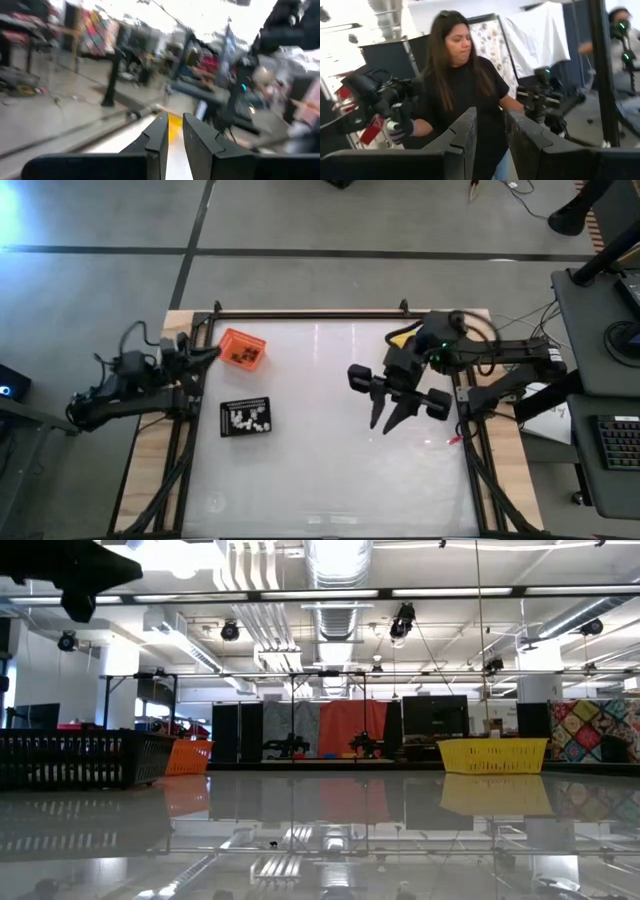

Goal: Sort Halloween decoration
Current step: Return to Home Position

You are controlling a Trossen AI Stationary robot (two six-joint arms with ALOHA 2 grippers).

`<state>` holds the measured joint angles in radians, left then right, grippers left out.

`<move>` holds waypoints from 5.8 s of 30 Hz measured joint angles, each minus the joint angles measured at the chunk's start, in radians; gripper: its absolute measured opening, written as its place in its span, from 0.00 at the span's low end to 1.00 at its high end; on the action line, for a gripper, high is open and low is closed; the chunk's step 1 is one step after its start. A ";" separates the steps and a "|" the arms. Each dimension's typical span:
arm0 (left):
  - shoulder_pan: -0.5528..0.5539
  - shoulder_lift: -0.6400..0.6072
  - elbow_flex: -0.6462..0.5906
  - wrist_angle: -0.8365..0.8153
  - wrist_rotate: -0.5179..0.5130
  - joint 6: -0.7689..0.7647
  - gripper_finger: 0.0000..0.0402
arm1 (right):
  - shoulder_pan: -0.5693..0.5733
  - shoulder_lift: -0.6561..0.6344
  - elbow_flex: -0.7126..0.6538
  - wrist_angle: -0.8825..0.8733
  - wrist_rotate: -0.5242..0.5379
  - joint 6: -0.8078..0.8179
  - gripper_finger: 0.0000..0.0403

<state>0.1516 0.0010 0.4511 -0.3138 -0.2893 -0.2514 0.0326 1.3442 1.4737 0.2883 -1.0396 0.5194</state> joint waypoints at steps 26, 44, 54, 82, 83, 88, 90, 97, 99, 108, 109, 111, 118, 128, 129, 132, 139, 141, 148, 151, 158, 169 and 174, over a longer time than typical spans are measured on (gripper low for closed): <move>0.000 0.000 -0.361 0.330 0.360 -0.024 0.10 | 0.000 -0.298 -0.533 0.097 0.445 0.041 0.23; -0.001 0.016 -0.433 0.336 0.381 -0.003 0.10 | 0.000 -0.362 -0.658 0.116 0.468 -0.034 0.23; -0.001 0.023 -0.437 0.338 0.380 -0.004 0.10 | 0.000 -0.374 -0.794 0.115 0.486 -0.206 0.23; -0.001 0.171 -0.437 0.336 0.378 -0.035 0.10 | 0.000 -0.821 -1.462 0.463 0.674 -0.361 0.23; -0.001 0.174 -0.436 0.335 0.378 -0.035 0.10 | 0.000 -0.834 -1.462 0.459 0.675 -0.364 0.23; -0.001 0.177 -0.433 0.331 0.378 -0.035 0.10 | 0.000 -0.866 -1.462 0.388 0.674 -0.403 0.23; -0.001 0.177 -0.433 0.331 0.378 -0.034 0.10 | 0.000 -0.867 -1.462 0.360 0.674 -0.417 0.23; -0.001 0.177 -0.432 0.332 0.377 0.025 0.10 | 0.000 -0.889 -1.462 0.363 0.681 -0.509 0.23; -0.001 0.177 -0.431 0.332 0.377 0.053 0.10 | 0.000 -0.917 -1.462 0.381 0.702 -0.533 0.23; -0.001 0.176 -0.431 0.333 0.377 0.104 0.10 | 0.000 -1.190 -1.463 0.343 0.737 -0.584 0.23; -0.001 0.176 -0.431 0.334 0.377 0.106 0.10 | -0.001 -1.228 -1.463 0.318 0.737 -0.586 0.23; -0.001 0.176 -0.430 0.335 0.377 0.117 0.10 | 0.000 -1.302 -1.463 0.266 0.735 -0.586 0.23; -0.001 0.175 -0.429 0.339 0.374 0.176 0.10 | -0.001 -1.340 -1.458 0.237 0.731 -0.596 0.23; -0.001 0.178 -0.428 0.315 0.373 0.271 0.10 | -0.002 -1.344 -1.458 -0.087 0.789 -0.382 0.23; -0.001 0.179 -0.428 0.314 0.373 0.278 0.10 | -0.002 -1.344 -1.458 -0.110 0.789 -0.374 0.23; -0.001 0.178 -0.428 0.314 0.373 0.301 0.10 | -0.002 -1.344 -1.458 -0.174 0.790 -0.362 0.23; -0.001 0.178 -0.428 0.314 0.373 0.295 0.10 | -0.002 -1.341 -1.454 -0.261 0.823 -0.406 0.23; -0.001 0.179 -0.428 0.315 0.373 0.275 0.10 | -0.002 -1.341 -1.454 -0.264 0.837 -0.438 0.23; -0.001 0.191 -0.428 0.314 0.374 0.195 0.10 | -0.002 -1.335 -1.454 -0.274 0.890 -0.468 0.23; -0.001 0.206 -0.428 0.313 0.374 0.191 0.10 | -0.002 -1.326 -1.454 -0.274 0.888 -0.468 0.23; -0.001 0.235 -0.428 0.317 0.375 0.190 0.10 | -0.002 -1.322 -1.454 -0.274 0.886 -0.468 0.23; -0.001 0.254 -0.428 0.319 0.377 0.190 0.10 | -0.002 -1.322 -1.454 -0.275 0.886 -0.468 0.23; -0.001 0.257 -0.429 0.321 0.377 0.190 0.10 | -0.002 -1.322 -1.454 -0.275 0.885 -0.468 0.23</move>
<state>0.1505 0.2581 0.0219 0.0071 0.0879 -0.0616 0.0303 0.0219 0.0196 0.0135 -0.1543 0.0517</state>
